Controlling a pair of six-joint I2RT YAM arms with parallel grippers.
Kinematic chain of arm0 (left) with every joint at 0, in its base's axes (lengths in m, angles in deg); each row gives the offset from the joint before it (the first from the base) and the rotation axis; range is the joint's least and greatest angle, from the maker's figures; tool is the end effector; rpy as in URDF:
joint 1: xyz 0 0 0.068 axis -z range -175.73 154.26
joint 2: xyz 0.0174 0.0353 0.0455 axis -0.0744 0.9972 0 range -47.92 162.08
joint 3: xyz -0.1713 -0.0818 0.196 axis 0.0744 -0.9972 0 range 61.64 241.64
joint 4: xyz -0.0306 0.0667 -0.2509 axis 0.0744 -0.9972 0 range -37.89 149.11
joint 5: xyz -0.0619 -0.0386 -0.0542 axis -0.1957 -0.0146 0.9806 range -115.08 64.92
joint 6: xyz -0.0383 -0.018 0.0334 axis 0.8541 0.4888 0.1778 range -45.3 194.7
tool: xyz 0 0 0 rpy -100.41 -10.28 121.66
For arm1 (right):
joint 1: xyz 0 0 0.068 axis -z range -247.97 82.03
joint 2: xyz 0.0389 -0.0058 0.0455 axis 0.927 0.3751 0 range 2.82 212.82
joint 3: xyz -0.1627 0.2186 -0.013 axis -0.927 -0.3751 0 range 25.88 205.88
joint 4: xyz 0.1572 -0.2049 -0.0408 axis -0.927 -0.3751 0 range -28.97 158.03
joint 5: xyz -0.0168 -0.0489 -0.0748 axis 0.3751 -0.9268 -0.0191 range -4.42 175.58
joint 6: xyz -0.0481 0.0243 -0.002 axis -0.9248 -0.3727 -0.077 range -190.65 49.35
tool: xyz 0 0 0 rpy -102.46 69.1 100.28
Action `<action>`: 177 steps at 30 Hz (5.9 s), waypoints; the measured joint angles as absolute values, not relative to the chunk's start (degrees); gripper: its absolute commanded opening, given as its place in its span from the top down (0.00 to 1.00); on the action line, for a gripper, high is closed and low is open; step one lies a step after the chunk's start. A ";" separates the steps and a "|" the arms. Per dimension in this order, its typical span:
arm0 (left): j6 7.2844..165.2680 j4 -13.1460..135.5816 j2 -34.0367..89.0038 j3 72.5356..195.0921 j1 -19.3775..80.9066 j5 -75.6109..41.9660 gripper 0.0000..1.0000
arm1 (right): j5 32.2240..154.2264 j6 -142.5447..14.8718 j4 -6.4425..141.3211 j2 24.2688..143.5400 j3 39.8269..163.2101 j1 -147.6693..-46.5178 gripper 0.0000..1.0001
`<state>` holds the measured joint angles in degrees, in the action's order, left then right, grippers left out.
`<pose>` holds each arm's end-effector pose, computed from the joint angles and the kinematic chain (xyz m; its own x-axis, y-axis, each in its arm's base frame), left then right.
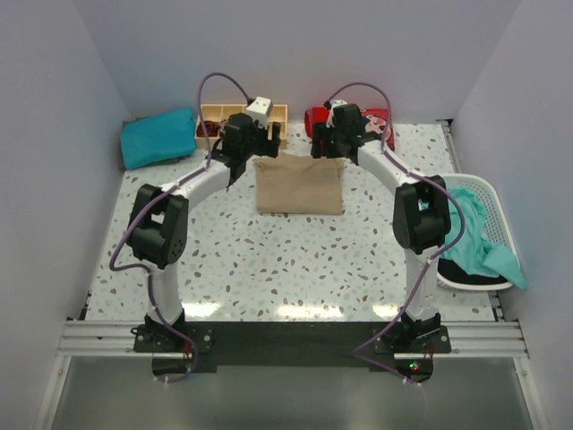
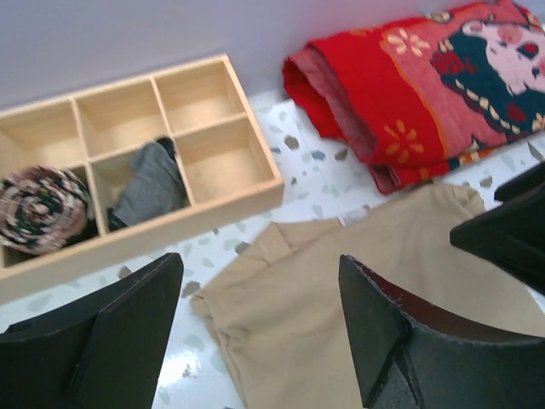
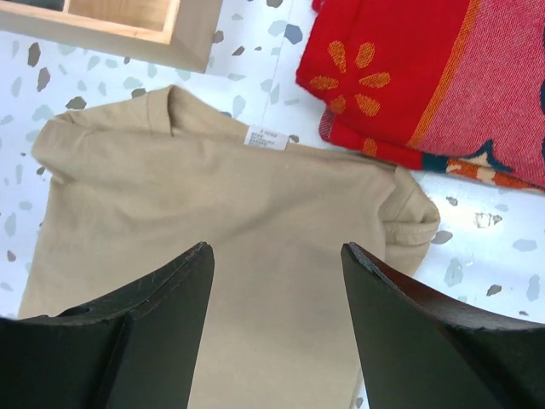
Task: Fold and stack the t-shirts
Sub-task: Fold the long partially folded tshirt into a neat square, then put the neatly folded tshirt into the corner of the board with the left arm
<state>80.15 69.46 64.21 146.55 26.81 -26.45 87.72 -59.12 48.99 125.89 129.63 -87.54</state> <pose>0.4340 -0.1793 0.2674 -0.3013 0.0223 -0.9533 0.3351 0.9385 -0.0839 0.4715 0.1691 0.2422 -0.6454 -0.0175 -0.7636 -0.2380 0.9546 0.1793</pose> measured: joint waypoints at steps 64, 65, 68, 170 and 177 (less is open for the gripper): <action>89.02 77.81 59.34 125.96 20.38 -10.91 0.18 | 86.05 -57.53 51.96 114.26 108.89 -88.15 0.31; 89.26 77.97 60.11 124.69 20.36 -10.36 0.18 | 86.08 -57.46 51.74 114.26 108.01 -88.15 0.31; 90.40 78.14 62.73 122.99 20.32 -8.99 0.17 | 86.10 -57.42 51.33 114.26 106.20 -88.15 0.32; 74.20 53.62 56.28 163.92 1.57 -12.94 0.00 | 90.10 -55.76 50.10 112.82 101.28 -87.85 0.23; 78.66 62.14 43.01 142.13 22.09 -11.91 0.00 | 86.99 -56.19 50.49 99.33 94.77 -87.93 0.21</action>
<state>78.66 62.14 43.01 142.13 22.09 -11.91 86.99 -56.19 50.49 99.33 94.77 -87.93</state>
